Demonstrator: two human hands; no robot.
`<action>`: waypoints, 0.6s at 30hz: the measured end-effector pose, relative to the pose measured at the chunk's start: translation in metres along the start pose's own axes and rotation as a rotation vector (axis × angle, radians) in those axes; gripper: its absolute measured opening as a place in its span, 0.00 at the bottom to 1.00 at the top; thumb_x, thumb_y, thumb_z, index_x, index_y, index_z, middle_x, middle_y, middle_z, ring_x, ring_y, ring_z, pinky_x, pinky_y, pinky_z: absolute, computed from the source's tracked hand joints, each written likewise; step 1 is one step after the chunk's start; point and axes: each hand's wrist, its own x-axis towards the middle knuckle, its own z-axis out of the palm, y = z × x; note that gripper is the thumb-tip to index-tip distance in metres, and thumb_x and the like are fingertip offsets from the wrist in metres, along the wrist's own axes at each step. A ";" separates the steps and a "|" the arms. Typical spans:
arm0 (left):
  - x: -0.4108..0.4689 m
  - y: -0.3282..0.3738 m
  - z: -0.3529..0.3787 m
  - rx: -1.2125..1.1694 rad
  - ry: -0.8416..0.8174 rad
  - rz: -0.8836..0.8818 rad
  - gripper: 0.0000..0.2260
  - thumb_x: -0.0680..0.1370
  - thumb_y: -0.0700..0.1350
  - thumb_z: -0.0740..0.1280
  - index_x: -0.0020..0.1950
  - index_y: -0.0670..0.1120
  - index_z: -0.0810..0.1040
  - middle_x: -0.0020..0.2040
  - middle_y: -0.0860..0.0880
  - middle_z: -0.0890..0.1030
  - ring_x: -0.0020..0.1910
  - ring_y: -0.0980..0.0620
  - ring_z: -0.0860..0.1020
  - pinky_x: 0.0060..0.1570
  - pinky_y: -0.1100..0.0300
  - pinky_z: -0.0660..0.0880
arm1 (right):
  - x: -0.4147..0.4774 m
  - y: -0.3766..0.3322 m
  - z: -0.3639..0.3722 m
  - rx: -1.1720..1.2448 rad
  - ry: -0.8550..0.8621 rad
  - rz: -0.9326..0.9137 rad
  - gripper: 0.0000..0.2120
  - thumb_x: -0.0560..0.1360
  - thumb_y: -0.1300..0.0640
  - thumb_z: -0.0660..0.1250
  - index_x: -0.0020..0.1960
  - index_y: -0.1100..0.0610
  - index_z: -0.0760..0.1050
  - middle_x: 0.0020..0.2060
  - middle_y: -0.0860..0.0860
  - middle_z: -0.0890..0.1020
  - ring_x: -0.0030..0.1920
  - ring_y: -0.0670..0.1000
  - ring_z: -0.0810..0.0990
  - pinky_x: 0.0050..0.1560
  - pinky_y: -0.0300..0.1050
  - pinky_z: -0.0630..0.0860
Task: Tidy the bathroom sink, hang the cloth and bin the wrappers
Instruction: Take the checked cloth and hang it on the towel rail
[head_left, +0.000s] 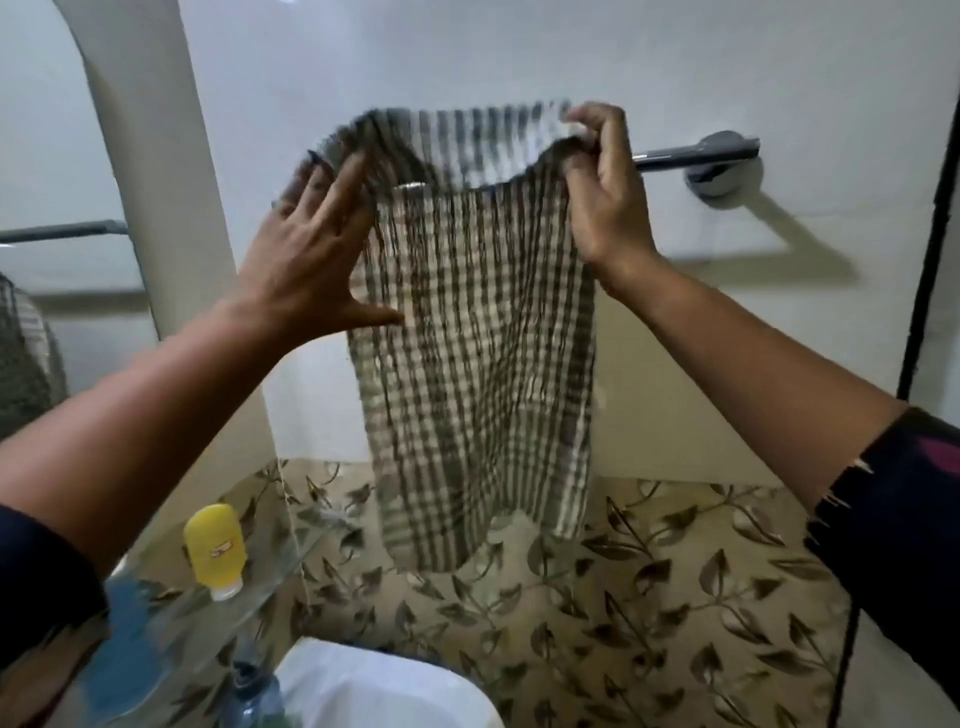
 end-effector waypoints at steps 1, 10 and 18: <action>0.008 -0.003 -0.002 0.016 0.024 -0.017 0.52 0.60 0.68 0.71 0.72 0.36 0.59 0.76 0.34 0.54 0.73 0.33 0.53 0.73 0.51 0.40 | 0.003 -0.002 0.000 -0.069 -0.036 -0.119 0.16 0.75 0.63 0.60 0.62 0.64 0.66 0.55 0.51 0.72 0.56 0.52 0.73 0.58 0.39 0.71; 0.087 -0.015 -0.002 0.125 0.067 -0.256 0.56 0.62 0.71 0.67 0.76 0.48 0.38 0.78 0.43 0.42 0.76 0.45 0.42 0.73 0.48 0.37 | 0.076 0.000 -0.018 -0.607 -0.447 -0.305 0.48 0.68 0.71 0.64 0.76 0.54 0.37 0.73 0.67 0.57 0.42 0.55 0.79 0.40 0.44 0.81; 0.104 -0.027 0.015 0.078 -0.146 -0.321 0.49 0.65 0.75 0.54 0.77 0.48 0.47 0.78 0.44 0.39 0.76 0.46 0.39 0.72 0.42 0.34 | 0.106 0.016 -0.031 -0.678 -0.592 -0.235 0.47 0.74 0.70 0.62 0.74 0.48 0.31 0.64 0.70 0.70 0.46 0.60 0.80 0.42 0.52 0.79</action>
